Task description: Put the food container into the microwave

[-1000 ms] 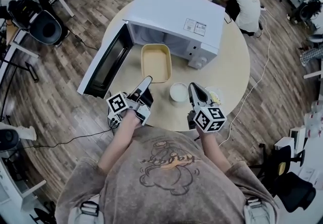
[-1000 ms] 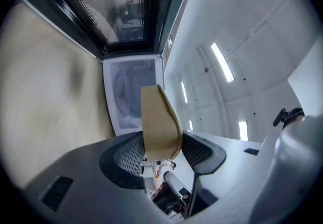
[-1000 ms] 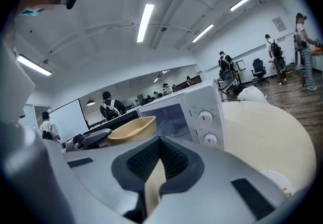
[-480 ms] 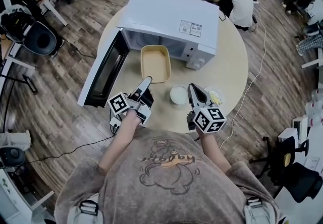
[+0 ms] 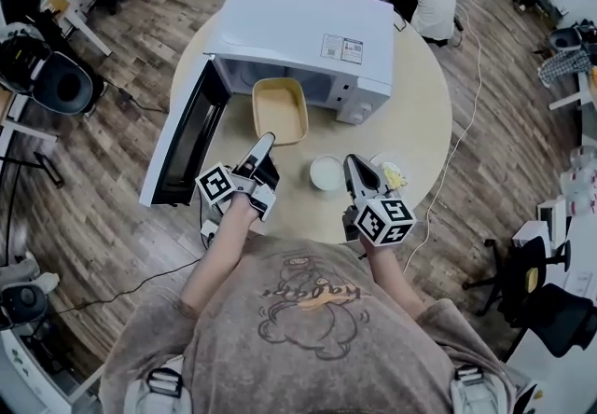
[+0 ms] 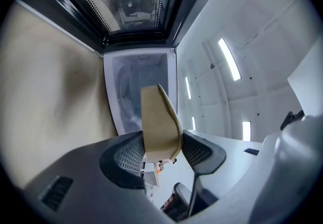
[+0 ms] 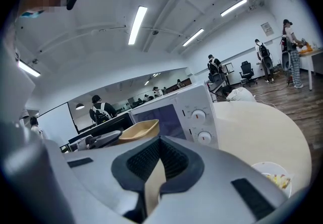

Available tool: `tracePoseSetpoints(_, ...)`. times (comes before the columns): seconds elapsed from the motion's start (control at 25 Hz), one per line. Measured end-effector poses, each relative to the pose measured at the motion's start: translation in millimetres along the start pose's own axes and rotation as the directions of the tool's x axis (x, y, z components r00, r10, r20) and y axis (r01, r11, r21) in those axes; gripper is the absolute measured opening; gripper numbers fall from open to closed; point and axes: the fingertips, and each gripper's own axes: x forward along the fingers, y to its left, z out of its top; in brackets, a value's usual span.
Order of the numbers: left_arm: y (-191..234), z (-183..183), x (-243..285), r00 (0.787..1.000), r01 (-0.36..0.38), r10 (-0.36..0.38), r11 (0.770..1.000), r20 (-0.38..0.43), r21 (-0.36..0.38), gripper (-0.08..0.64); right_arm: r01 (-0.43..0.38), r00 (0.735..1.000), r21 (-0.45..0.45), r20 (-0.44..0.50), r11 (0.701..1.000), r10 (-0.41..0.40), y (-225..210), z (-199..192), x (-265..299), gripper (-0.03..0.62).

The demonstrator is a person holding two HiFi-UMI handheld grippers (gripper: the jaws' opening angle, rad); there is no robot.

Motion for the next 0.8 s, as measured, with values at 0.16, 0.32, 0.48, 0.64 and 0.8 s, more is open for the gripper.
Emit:
tracePoseSetpoints(0.16, 7, 9, 11, 1.0, -0.004, 0.004, 1.0, -0.001, 0.005, 0.242, 0.017, 1.0, 0.005, 0.003, 1.0, -0.017, -2, -1, -4, 0.002)
tracePoseSetpoints(0.32, 14, 18, 24, 1.0, -0.008, 0.008, 1.0, -0.017, 0.017, 0.242, 0.032, 0.999, 0.011, 0.008, 0.999, -0.032, -3, -2, -8, 0.0)
tracePoseSetpoints(0.48, 25, 29, 35, 0.999, -0.023, 0.024, 0.999, -0.029, 0.036, 0.242, 0.042, 0.999, 0.014, 0.008, 0.999, -0.042, -3, -4, -13, 0.002)
tracePoseSetpoints(0.64, 33, 38, 48, 0.999, -0.026, 0.027, 0.999, -0.024, 0.034, 0.242, 0.057, 0.998, 0.026, 0.005, 0.998, -0.057, -4, -7, -17, 0.002)
tracePoseSetpoints(0.8, 39, 44, 64, 1.0, -0.024, 0.025, 0.999, -0.019, 0.03, 0.242, 0.065, 0.998, 0.03, -0.003, 0.997, -0.065, -5, -11, -19, 0.002)
